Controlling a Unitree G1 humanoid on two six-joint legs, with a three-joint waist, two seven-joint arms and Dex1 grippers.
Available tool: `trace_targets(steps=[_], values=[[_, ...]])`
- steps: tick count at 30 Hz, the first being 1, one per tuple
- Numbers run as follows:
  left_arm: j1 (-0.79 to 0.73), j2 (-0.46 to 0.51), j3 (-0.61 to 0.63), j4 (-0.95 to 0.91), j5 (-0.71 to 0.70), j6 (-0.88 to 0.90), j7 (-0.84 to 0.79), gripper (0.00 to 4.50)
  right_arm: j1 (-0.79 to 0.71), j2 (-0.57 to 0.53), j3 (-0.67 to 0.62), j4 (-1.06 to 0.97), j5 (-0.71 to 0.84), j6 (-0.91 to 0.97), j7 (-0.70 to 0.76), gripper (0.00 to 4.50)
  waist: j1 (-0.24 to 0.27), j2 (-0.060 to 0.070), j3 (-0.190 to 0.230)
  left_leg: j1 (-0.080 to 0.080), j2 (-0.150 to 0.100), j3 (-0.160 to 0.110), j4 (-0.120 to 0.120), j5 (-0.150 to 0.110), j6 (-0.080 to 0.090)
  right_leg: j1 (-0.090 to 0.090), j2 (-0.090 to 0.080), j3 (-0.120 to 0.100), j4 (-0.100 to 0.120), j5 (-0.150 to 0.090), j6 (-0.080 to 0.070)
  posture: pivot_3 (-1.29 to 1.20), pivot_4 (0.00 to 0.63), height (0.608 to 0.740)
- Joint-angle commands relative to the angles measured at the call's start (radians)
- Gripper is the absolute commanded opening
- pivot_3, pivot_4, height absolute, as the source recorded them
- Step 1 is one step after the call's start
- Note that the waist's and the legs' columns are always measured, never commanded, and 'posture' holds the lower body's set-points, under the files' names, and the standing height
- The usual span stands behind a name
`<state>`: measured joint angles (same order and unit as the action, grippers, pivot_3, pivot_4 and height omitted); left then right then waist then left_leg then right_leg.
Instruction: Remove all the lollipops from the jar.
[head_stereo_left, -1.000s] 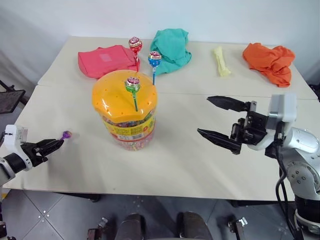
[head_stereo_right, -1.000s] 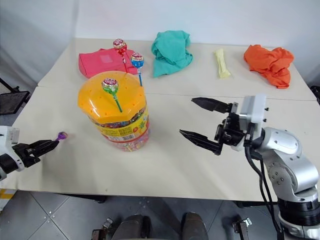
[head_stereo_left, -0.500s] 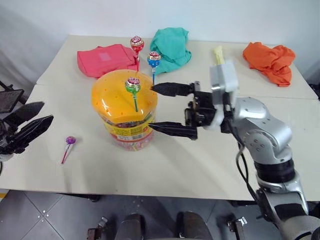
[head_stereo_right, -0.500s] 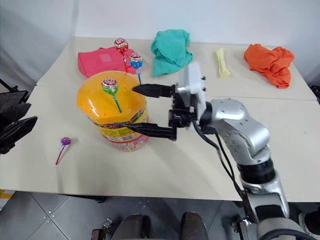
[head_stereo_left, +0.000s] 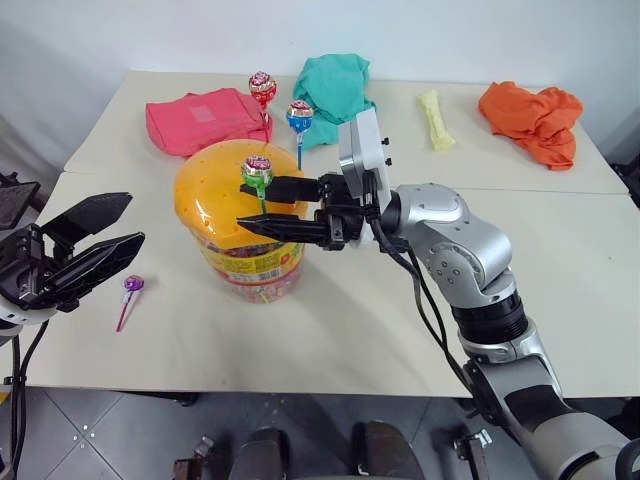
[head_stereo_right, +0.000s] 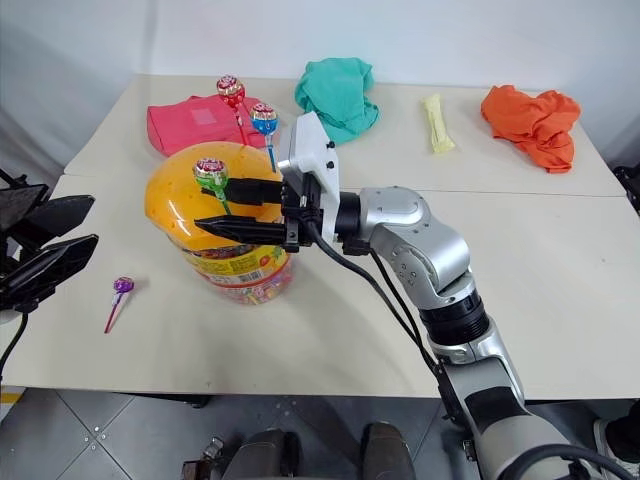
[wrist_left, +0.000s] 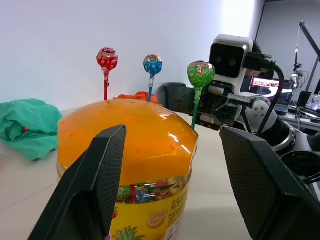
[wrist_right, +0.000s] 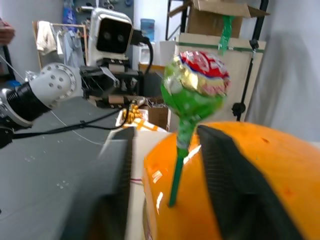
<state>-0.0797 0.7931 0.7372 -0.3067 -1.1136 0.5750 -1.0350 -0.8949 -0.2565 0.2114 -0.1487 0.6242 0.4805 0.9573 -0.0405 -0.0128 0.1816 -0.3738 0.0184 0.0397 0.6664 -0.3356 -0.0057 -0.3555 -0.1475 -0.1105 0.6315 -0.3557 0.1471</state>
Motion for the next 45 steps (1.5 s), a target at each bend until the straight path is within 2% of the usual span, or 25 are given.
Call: trace_targets(steps=[1,2,6,9,11,14,15,18,21,24,27,28,29,33,35,37,41,45], values=[[-0.01,0.007,0.003,0.004,0.0,-0.024,-0.012,3.19,-0.018,0.026,-0.084,-0.016,0.068,-0.043,0.037,0.5,0.0,0.0,0.0,0.0,0.0,0.0,0.0,0.0,0.0,0.0,0.0,0.0,0.0,0.0,0.0,0.0,0.15,0.74],[-0.013,0.007,-0.001,0.011,0.005,-0.028,-0.017,3.19,-0.02,0.037,-0.115,-0.019,0.103,-0.048,0.048,0.11,0.0,0.0,0.0,0.0,0.0,0.0,0.0,0.0,0.0,0.0,0.0,0.0,0.0,0.0,0.0,0.0,0.15,0.74],[-0.015,0.005,-0.018,0.024,0.011,-0.035,-0.032,3.19,-0.043,0.028,-0.252,-0.034,0.242,0.004,0.012,0.05,0.0,0.0,0.0,0.0,0.0,0.0,0.0,0.0,0.0,0.0,0.0,0.0,0.0,0.0,0.0,0.0,0.15,0.74],[-0.01,0.008,-0.041,0.024,0.026,-0.038,-0.054,3.19,-0.029,-0.119,-0.37,-0.025,0.305,0.104,-0.02,0.05,0.01,0.0,0.0,0.0,-0.001,0.0,0.0,0.0,0.0,0.0,0.0,0.0,0.0,0.0,0.0,0.0,0.15,0.74],[-0.003,0.012,-0.047,0.024,0.035,-0.042,-0.067,3.19,-0.014,-0.181,-0.394,-0.023,0.315,0.135,-0.024,0.05,0.014,0.0,0.0,-0.001,-0.002,-0.001,0.0,0.0,0.0,0.001,-0.001,0.0,-0.001,0.0,0.0,0.0,0.15,0.74],[0.029,0.036,-0.067,0.025,0.074,-0.049,-0.128,3.19,0.189,-0.509,-0.351,0.088,0.011,0.032,0.087,0.05,0.018,-0.001,-0.001,-0.001,-0.002,0.0,-0.001,0.0,0.0,0.001,-0.001,0.0,-0.003,0.0,0.0,0.0,0.15,0.74],[0.041,0.044,-0.079,0.023,0.091,-0.055,-0.151,3.19,0.252,-0.585,-0.341,0.133,-0.062,-0.004,0.102,0.05,0.024,-0.002,-0.001,-0.001,-0.002,0.001,-0.002,0.0,0.001,0.002,-0.001,0.0,-0.004,0.0,0.0,0.0,0.15,0.74],[0.064,0.063,-0.129,0.007,0.132,-0.076,-0.22,3.19,0.395,-0.683,-0.321,0.261,-0.191,-0.095,0.089,0.05,0.032,0.0,0.001,-0.002,-0.003,0.012,-0.002,-0.001,0.002,0.002,-0.002,0.001,-0.007,0.0,0.0,0.0,0.15,0.74],[0.076,0.079,-0.181,-0.005,0.191,-0.116,-0.276,3.19,0.467,-0.73,-0.261,0.366,-0.347,-0.208,0.075,0.05,0.015,0.004,0.002,-0.002,-0.001,0.018,-0.001,0.0,0.002,0.0,-0.002,0.001,-0.007,0.0,0.0,0.0,0.15,0.74],[0.048,0.074,-0.202,0.008,0.207,-0.142,-0.287,3.19,0.498,-0.734,-0.241,0.48,-0.43,-0.312,0.062,0.05,0.006,0.004,0.003,0.0,0.0,0.022,-0.001,0.001,0.002,-0.001,-0.001,0.004,-0.005,0.0,0.0,0.0,0.15,0.74],[0.036,0.073,-0.205,0.014,0.209,-0.142,-0.282,3.19,0.51,-0.715,-0.263,0.519,-0.416,-0.332,0.095,0.05,0.009,0.004,0.003,0.001,0.001,0.022,-0.001,0.001,0.002,-0.001,-0.001,0.004,-0.005,0.0,-0.001,0.0,0.15,0.74],[0.036,0.071,-0.202,0.014,0.207,-0.141,-0.278,3.19,0.512,-0.708,-0.274,0.52,-0.401,-0.326,0.105,0.56,0.011,0.004,0.003,0.001,0.001,0.022,-0.001,0.0,0.002,-0.001,-0.001,0.004,-0.005,0.0,-0.001,0.0,0.15,0.74],[0.038,0.069,-0.199,0.013,0.206,-0.14,-0.275,3.19,0.514,-0.704,-0.282,0.52,-0.392,-0.323,0.111,0.76,0.013,0.004,0.003,0.001,0.002,0.021,-0.001,0.0,0.002,-0.001,-0.001,0.004,-0.005,0.0,-0.001,0.0,0.15,0.74],[0.052,0.05,-0.15,0.003,0.163,-0.119,-0.227,3.19,0.494,-0.668,-0.352,0.458,-0.282,-0.365,0.194,2.08,0.014,0.004,0.003,0.001,0.006,0.021,0.0,0.0,0.002,-0.001,-0.001,0.004,-0.005,0.0,0.0,0.0,0.15,0.74],[0.045,0.026,-0.108,0.008,0.113,-0.1,-0.176,3.19,0.45,-0.632,-0.376,0.399,-0.208,-0.363,0.239,2.08,0.013,0.004,0.003,0.0,0.006,0.019,0.0,0.0,0.002,-0.001,-0.001,0.004,-0.005,0.0,-0.001,0.0,0.15,0.74],[0.043,0.007,-0.067,0.023,0.073,-0.082,-0.133,3.19,0.387,-0.591,-0.376,0.312,-0.135,-0.277,0.232,2.08,0.008,0.005,0.003,0.001,0.008,0.015,0.0,0.0,0.002,-0.001,0.0,0.005,-0.005,0.0,-0.001,0.0,0.15,0.74],[0.061,-0.03,0.003,0.069,0.048,-0.087,-0.072,3.19,0.204,-0.438,-0.323,0.149,0.004,-0.079,0.134,2.08,0.005,0.006,0.003,0.002,0.01,0.013,0.0,0.0,0.0,-0.001,0.002,0.004,-0.004,0.001,-0.003,0.0,0.15,0.74],[0.086,-0.05,0.018,0.071,0.056,-0.092,-0.056,3.19,0.042,-0.289,-0.274,0.128,0.021,0.036,0.006,2.08,0.014,0.005,0.003,0.002,0.01,0.011,0.0,0.0,0.0,-0.002,0.003,0.003,-0.003,0.002,-0.003,0.0,0.15,0.74]])
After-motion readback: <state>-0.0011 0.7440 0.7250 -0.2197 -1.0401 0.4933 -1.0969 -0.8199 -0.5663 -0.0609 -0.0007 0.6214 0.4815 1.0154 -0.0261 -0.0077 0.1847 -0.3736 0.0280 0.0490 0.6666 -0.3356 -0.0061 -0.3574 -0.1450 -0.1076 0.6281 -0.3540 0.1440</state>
